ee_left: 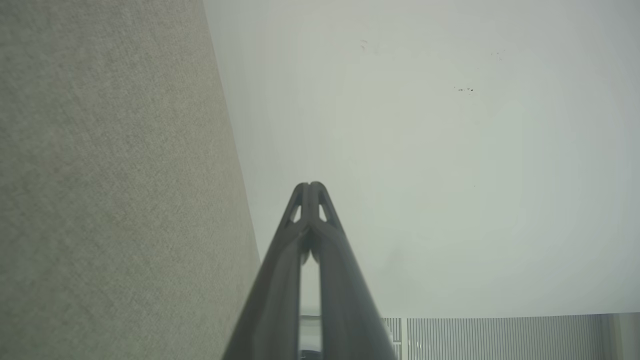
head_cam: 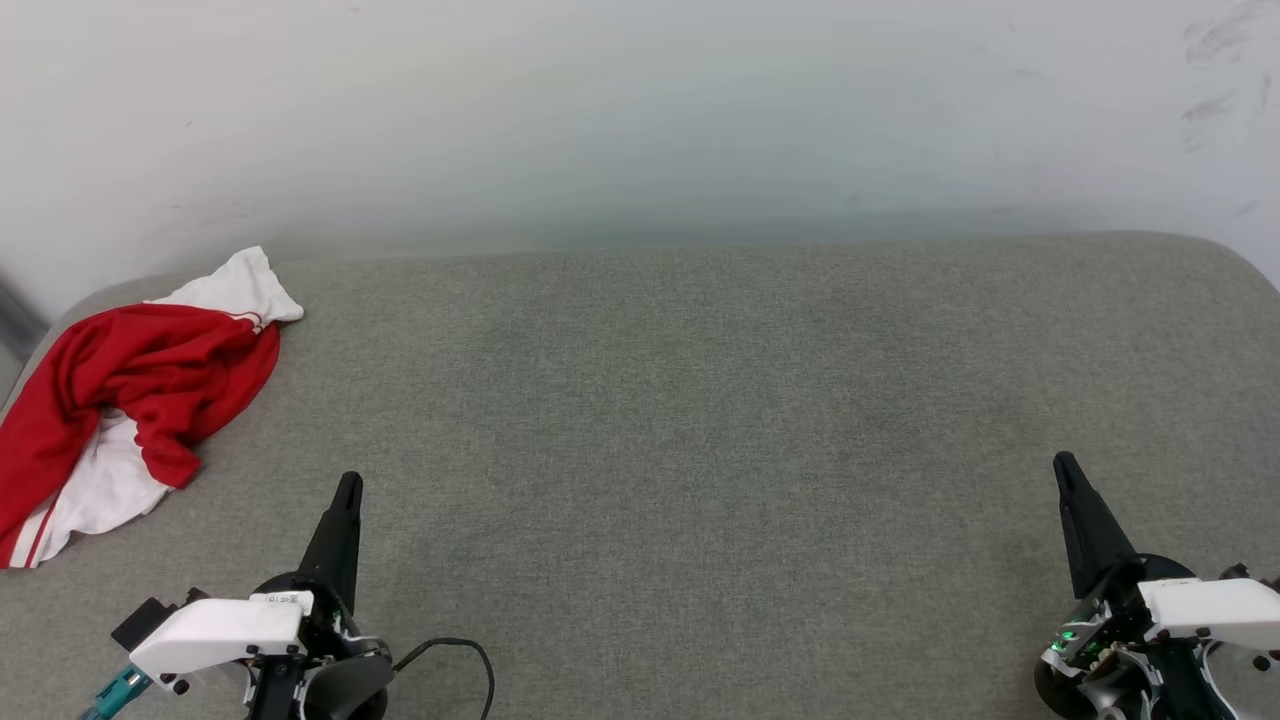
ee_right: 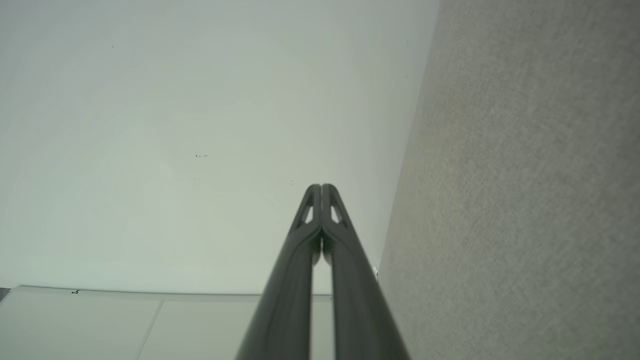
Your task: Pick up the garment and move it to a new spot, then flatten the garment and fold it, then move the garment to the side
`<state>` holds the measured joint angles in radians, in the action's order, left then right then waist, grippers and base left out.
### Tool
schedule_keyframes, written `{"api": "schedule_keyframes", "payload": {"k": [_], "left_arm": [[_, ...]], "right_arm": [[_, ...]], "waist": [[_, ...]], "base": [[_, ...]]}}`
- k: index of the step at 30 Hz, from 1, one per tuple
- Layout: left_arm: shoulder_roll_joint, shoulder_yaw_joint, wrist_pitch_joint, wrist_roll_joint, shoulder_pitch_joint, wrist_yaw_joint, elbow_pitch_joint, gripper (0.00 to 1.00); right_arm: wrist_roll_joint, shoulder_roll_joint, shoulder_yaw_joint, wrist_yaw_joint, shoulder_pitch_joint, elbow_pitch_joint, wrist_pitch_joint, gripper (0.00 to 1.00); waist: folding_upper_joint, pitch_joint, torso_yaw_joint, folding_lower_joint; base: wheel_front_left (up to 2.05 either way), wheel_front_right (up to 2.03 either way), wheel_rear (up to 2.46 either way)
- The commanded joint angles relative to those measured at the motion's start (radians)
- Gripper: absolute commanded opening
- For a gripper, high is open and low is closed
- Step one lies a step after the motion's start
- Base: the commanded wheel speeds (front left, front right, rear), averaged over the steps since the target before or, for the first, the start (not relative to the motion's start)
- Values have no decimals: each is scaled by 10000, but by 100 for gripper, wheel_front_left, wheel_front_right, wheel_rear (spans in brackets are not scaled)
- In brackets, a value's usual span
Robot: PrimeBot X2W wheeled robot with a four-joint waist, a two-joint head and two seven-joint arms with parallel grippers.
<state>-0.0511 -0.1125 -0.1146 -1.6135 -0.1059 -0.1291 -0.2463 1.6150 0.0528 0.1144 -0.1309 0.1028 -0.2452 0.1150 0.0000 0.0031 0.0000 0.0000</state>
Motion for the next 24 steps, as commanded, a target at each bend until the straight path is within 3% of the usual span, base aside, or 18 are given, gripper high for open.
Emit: {"api": "schedule_keyframes", "payload": {"k": [1, 24], "left_arm": [[14, -26, -19, 13, -64, -30, 3, 0], [14, -25, -18, 13, -64, -30, 3, 0]], "right_arm": [[-45, -45, -3, 3, 109, -11, 4, 0], [-44, -43, -5, 3, 109, -10, 3, 0]], "waist": [[0, 0, 0, 0], [0, 0, 0, 0]], "base": [[0, 0, 0], [0, 0, 0]]}}
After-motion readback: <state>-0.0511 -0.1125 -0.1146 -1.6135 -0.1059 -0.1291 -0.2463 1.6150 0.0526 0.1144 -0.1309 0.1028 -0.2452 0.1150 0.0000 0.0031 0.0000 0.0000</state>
